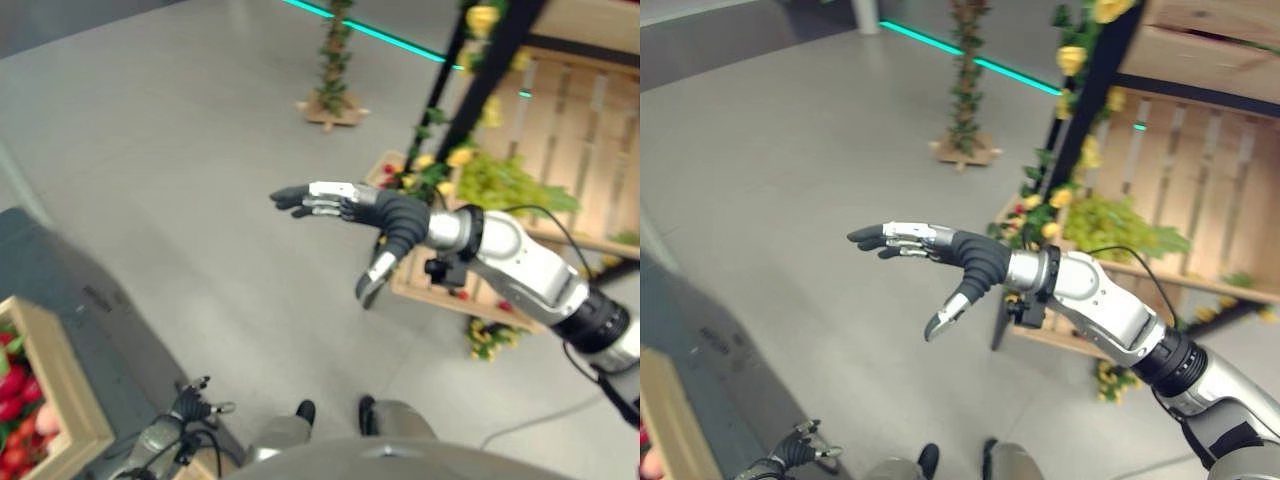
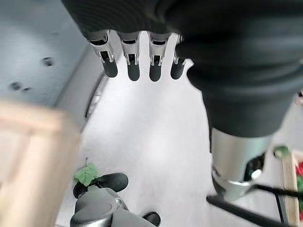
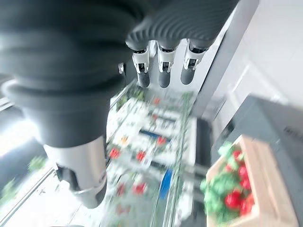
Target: Pick up the fruits from the basket on one side to the basket on the other side
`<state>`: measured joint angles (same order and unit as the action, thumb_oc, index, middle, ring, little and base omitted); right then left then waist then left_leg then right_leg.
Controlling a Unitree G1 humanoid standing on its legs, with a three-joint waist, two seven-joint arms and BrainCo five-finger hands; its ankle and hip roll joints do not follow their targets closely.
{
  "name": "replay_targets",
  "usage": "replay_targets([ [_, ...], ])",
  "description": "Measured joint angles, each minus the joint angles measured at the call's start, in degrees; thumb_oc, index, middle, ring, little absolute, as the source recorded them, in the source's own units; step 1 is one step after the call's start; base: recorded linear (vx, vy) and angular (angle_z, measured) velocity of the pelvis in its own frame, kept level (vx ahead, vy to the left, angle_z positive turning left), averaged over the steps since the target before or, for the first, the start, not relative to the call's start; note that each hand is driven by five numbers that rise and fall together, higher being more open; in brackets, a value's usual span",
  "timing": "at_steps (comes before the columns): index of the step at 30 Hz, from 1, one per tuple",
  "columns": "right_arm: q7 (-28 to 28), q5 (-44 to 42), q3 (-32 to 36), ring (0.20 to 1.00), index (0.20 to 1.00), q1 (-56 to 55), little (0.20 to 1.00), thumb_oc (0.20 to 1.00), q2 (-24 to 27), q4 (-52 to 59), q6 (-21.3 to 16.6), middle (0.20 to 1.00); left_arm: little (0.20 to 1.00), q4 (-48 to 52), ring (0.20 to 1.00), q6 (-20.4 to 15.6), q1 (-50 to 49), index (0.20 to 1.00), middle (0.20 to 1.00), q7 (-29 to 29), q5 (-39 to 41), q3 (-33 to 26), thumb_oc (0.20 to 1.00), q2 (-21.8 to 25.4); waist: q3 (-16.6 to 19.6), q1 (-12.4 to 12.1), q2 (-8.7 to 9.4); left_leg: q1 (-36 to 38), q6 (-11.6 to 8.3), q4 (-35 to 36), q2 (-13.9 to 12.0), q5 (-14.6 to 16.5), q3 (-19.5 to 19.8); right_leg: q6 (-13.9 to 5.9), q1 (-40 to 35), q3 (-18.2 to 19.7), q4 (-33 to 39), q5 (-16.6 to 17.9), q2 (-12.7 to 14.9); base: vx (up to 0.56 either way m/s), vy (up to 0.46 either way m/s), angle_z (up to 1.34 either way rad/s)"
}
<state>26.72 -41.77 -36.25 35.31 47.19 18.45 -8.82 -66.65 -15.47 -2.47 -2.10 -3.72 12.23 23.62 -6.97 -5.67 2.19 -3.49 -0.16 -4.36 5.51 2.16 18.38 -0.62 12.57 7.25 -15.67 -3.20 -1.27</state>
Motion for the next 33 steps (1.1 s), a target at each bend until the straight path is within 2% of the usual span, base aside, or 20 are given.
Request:
replay_targets([
  [1,-0.48,-0.16,0.85,1.0,1.0,-1.29,1.0,1.0,-0.7,-0.51,-0.11,1.0,1.0,2.41,1.0,-0.04,-1.62,1.0,1.0,-0.01,0.05,0.02,1.0,-0.23,1.27,-0.95,-0.06,0.28,-1.64,0.35,-1.3,0.4,0.74,0.75,-1.57,-6.14,3.38,-0.76,0.65,0.09,-0.15,0.64],
  [3,-0.46,-0.12,1.51,1.0,1.0,-1.59,1.0,1.0,0.9,-0.95,-0.11,1.0,1.0,3.55,1.0,-1.16,-2.35,1.0,1.0,1.0,0.09,-0.01,1.0,-0.2,1.69,-3.9,-0.42,-0.39,-2.49,0.61,-2.77,0.6,3.13,1.63,-4.12,-9.82,6.11,-0.38,-0.34,0.1,-0.175,0.81],
  [5,-0.8,-0.12,2.74,1.0,1.0,-3.06,1.0,1.0,2.11,-0.65,-0.12,1.0,1.0,3.19,1.0,-1.22,-0.83,1.0,1.0,1.29,0.09,0.02,1.0,-0.13,2.7,-2.78,-0.49,0.15,-3.01,0.73,-2.83,0.19,6.48,2.52,-6.98,-13.95,9.19,-0.1,-0.39,0.04,-0.083,1.13],
  [10,-0.95,-0.12,4.97,1.0,1.0,-3.53,1.0,1.0,2.63,-0.55,-0.16,1.0,1.0,3.04,1.0,-0.96,-0.38,1.0,1.0,1.27,0.05,0.07,1.0,-0.41,2.77,-2.98,-0.46,1.34,-3.24,1.49,-2.82,0.06,7.69,2.47,-11.65,-17.36,13.51,-0.11,-0.45,0.02,-0.054,0.57],
  [20,-1.11,-0.08,7.41,1.0,1.0,-6.4,1.0,1.0,1.92,-0.59,-1.11,1.0,1.0,3.92,1.0,-0.86,1.14,1.0,1.0,1.6,0.09,0.11,1.0,-0.83,3.37,-3.14,2.01,1.83,-3.21,1.75,-1.14,-0.02,11.65,2.17,-16.23,-22.61,17.98,-0.2,0.35,-0.03,-0.068,0.32],
  [21,-1.1,-0.08,7.4,1.0,1.0,-6.27,1.0,1.0,1.49,-0.79,-1.17,1.0,1.0,4.24,1.0,-0.97,1.63,1.0,1.0,1.69,0.14,0.3,1.0,-0.88,3.3,-3.9,2.38,1.15,-3.45,1.7,-1.02,-0.53,11.97,2.01,-16.36,-23.41,18.0,-0.25,-0.04,-0.17,-0.142,0.31],
  [24,-1.72,-0.14,7.5,1.0,1.0,-6.25,1.0,1.0,1.31,-0.45,-1.66,1.0,1.0,4.81,1.0,-1.44,3.83,1.0,1.0,1.9,0.29,0.03,1.0,-0.84,3.32,-2.95,3.05,-0.75,-4.77,1.85,-0.24,-1.86,13.12,1.8,-15.97,-26.56,19.28,-0.25,0.45,-0.15,-0.011,0.71],
  [25,-2.05,-0.12,7.46,1.0,1.0,-6.11,1.0,1.0,1.13,-0.53,-1.77,1.0,1.0,5.13,1.0,-1.8,5.15,1.0,1.0,2.14,0.66,0.02,1.0,-0.92,2.96,-3.43,2.56,-1.97,-5.23,2.64,-0.29,-3.12,12.66,1.94,-15.31,-27.89,19.59,-0.13,0.31,-0.17,0.064,0.76],
  [27,-2.27,-0.1,7.44,1.0,1.0,-5.29,1.0,1.0,1.2,-0.46,-2.01,1.0,1.0,5.87,1.0,-1.88,6.59,1.0,1.0,2.48,1.29,-0.01,1.0,-1.21,2.27,-3.57,2.07,-3.67,-6.29,3.14,-0.95,-4.54,8.17,2.07,-14.44,-29.33,19.22,-0.04,0.44,-0.13,0.058,0.49],
  [28,-2.3,0.03,7.37,1.0,1.0,-4.63,1.0,1.0,1.04,-0.5,-2.03,1.0,1.0,6.09,1.0,-2.21,6.8,1.0,1.0,2.6,1.27,-0.09,1.0,-1.24,1.79,-4.31,1.7,-4.99,-6.78,3.41,-1.05,-5.28,4.18,2.89,-14.02,-30.11,18.86,0.4,0.83,-0.14,0.042,0.27],
  [29,-2.42,0.06,7.43,1.0,1.0,-4.47,1.0,1.0,1.16,-0.18,-2.21,1.0,1.0,6.47,1.0,-2.43,7.26,1.0,1.0,2.55,1.27,-0.53,1.0,-1.87,1.06,-4.14,1.53,-6.31,-7.22,3.21,-2.75,-5.43,-7.5,3.7,-13.5,-31.56,19.26,1.0,1.41,-0.15,0.051,0.27],
  [30,-2.61,0.17,7.41,1.0,1.0,-5.33,1.0,1.0,0.71,0.03,-2.22,1.0,1.0,6.91,1.0,-2.59,7.39,1.0,1.0,2.54,1.23,-0.52,1.0,-2.28,0.79,-4.16,1.22,-7.61,-6.36,1.85,-3.65,-4.0,-15.51,3.46,-13.47,-34.59,18.94,1.06,2.45,-0.16,0.065,0.38],
  [32,-3.0,0.5,7.38,1.0,1.0,-7.52,1.0,1.0,0.11,1.22,-2.14,1.0,1.0,6.98,1.0,-2.61,7.37,1.0,1.0,2.28,1.2,-0.57,1.0,-2.55,0.59,-2.75,2.18,-8.12,-5.0,-1.14,-4.54,-2.66,-25.32,2.45,-13.76,-40.16,18.67,0.7,4.82,0.01,0.048,0.55],
  [33,-3.27,0.63,7.4,1.0,1.0,-9.53,1.0,1.0,-1.43,2.2,-2.13,1.0,1.0,6.69,1.0,-2.06,6.91,1.0,1.0,1.96,1.15,-0.58,1.0,-2.96,0.59,-0.95,2.62,-7.11,-4.42,-2.78,-5.21,-2.54,-33.12,0.74,-14.72,-44.13,17.97,0.19,6.79,0.14,0.074,0.64],
])
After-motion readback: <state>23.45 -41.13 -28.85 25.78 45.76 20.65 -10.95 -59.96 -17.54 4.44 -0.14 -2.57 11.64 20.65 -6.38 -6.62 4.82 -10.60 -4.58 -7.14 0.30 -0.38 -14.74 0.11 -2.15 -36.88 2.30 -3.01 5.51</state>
